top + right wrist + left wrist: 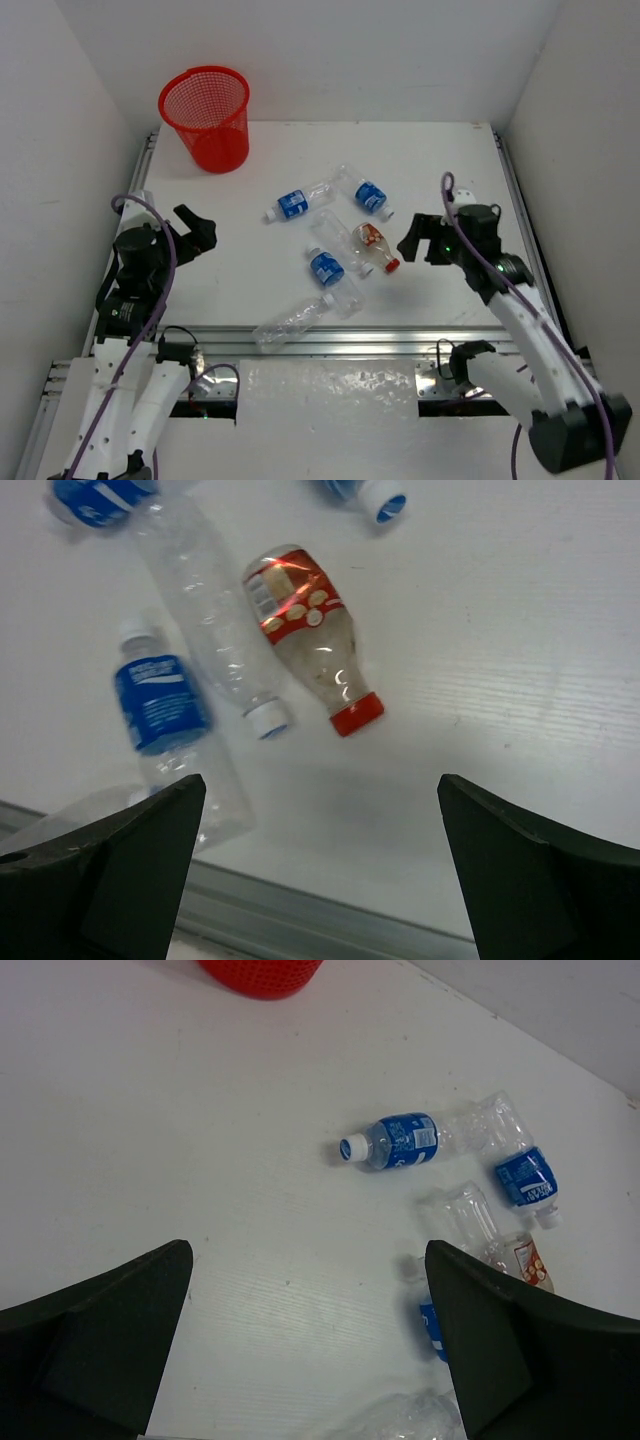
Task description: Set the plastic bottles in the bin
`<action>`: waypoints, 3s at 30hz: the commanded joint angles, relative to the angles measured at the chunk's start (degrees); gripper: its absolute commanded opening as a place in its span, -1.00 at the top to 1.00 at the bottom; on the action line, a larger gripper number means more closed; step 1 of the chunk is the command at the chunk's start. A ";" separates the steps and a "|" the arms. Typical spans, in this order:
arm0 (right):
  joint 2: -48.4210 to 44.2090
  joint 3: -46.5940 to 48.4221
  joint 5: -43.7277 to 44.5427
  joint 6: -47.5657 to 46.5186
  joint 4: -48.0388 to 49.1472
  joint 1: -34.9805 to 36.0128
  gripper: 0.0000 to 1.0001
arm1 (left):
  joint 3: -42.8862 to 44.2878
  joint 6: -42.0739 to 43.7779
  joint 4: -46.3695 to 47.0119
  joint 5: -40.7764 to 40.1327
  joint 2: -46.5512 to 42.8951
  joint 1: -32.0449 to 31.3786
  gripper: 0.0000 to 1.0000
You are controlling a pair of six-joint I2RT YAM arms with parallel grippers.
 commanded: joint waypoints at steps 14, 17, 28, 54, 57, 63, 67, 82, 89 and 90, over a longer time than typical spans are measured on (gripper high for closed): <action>44.52 7.77 -8.41 -15.76 19.06 3.66 -0.69 | -0.09 0.23 2.91 1.33 1.35 -1.34 -0.99; 48.12 8.38 -6.84 -17.25 18.79 5.32 -0.52 | -0.09 0.23 2.83 1.42 1.53 -1.34 -0.99; 38.74 6.54 9.42 -13.48 13.44 9.46 0.26 | 0.27 0.14 2.47 -0.17 2.49 -1.34 -0.99; 14.29 8.38 0.71 -0.82 24.68 33.98 0.41 | 2.90 -17.26 42.92 18.83 25.08 -31.66 -0.91; 14.12 9.00 1.60 -1.08 24.68 34.68 0.40 | 4.66 -15.85 37.30 14.88 26.66 -32.28 -0.81; 15.08 10.23 -0.05 -1.00 25.56 34.69 0.40 | 5.28 -14.97 40.25 19.77 28.77 -32.28 -0.24; 15.00 9.27 -2.43 -1.08 28.28 34.77 0.04 | 7.82 -15.15 42.64 24.27 30.53 -32.19 1.00; -4.24 1.18 33.25 1.64 2.63 34.60 -0.98 | 48.76 -24.88 4.15 -9.57 49.67 1.54 1.00; -6.62 -2.68 27.72 2.70 1.21 34.77 -0.98 | 77.80 -23.69 2.92 -20.11 75.83 6.66 0.85; -6.45 -2.95 27.01 2.87 1.04 34.77 -0.98 | 81.79 -22.80 2.31 -20.73 78.75 6.75 0.74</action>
